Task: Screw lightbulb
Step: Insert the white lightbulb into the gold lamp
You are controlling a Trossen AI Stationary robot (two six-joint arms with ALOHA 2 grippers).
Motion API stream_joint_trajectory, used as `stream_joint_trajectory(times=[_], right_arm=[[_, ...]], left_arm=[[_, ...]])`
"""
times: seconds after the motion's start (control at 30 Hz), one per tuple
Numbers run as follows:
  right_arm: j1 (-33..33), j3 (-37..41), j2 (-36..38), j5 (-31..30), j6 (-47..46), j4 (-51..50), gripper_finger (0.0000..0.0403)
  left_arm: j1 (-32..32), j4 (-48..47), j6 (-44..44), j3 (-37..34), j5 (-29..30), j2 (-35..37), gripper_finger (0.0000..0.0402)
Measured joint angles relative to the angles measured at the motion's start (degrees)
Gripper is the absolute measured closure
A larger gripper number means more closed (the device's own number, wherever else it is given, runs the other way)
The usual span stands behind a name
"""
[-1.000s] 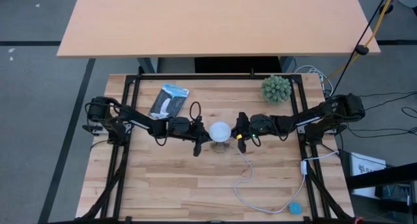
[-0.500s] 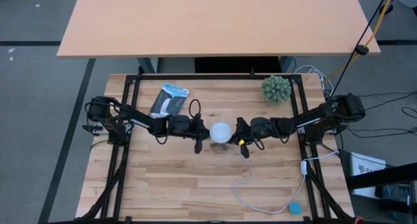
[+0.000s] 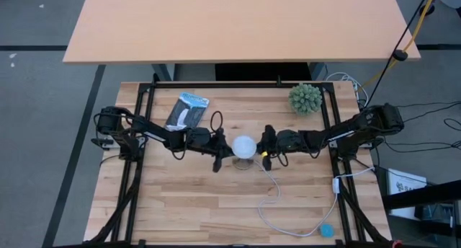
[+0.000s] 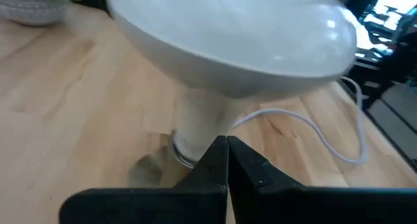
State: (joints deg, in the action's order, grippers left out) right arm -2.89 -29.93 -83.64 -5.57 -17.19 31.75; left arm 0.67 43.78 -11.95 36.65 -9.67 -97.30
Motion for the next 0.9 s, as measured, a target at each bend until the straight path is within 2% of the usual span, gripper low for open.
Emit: stream_joint_trajectory(times=[0.17,0.33,0.4,0.47,0.53,0.63,0.7,0.8,0.9], right_arm=[[-0.2,0.0,0.0,5.2,-1.1,-0.2,0.0403],[-0.3,0.0,0.0,13.2,-1.7,0.1,0.0403],[-0.3,0.0,0.0,13.4,-1.7,-0.5,0.0403],[-0.2,0.0,0.0,11.8,-2.2,-2.1,0.0403],[-0.1,0.0,0.0,6.9,-2.6,-3.2,0.0403],[0.0,0.0,0.0,2.0,-2.7,-2.8,0.0403],[-0.1,0.0,0.0,3.4,-2.5,-1.2,0.0403],[-0.3,0.0,0.0,9.3,-2.0,0.3,0.0403],[-0.7,0.0,0.0,12.2,-2.4,-0.2,0.0403]], left_arm=[[0.2,0.3,0.1,0.0,3.6,0.0,0.0402],[0.2,0.4,0.1,0.0,7.3,0.0,0.0402],[0.1,0.4,0.0,0.0,6.9,0.0,0.0402],[0.1,0.4,-0.1,0.0,3.2,0.0,0.0402],[0.1,0.4,-0.1,0.0,-1.4,0.0,0.0402],[0.0,0.4,-0.2,0.0,-2.7,0.0,0.0402],[0.2,0.4,-0.2,0.0,0.2,0.0,0.0402],[0.2,0.4,-0.3,0.0,5.9,0.0,0.0402],[0.3,0.4,-0.7,0.0,7.4,0.0,0.0402]])
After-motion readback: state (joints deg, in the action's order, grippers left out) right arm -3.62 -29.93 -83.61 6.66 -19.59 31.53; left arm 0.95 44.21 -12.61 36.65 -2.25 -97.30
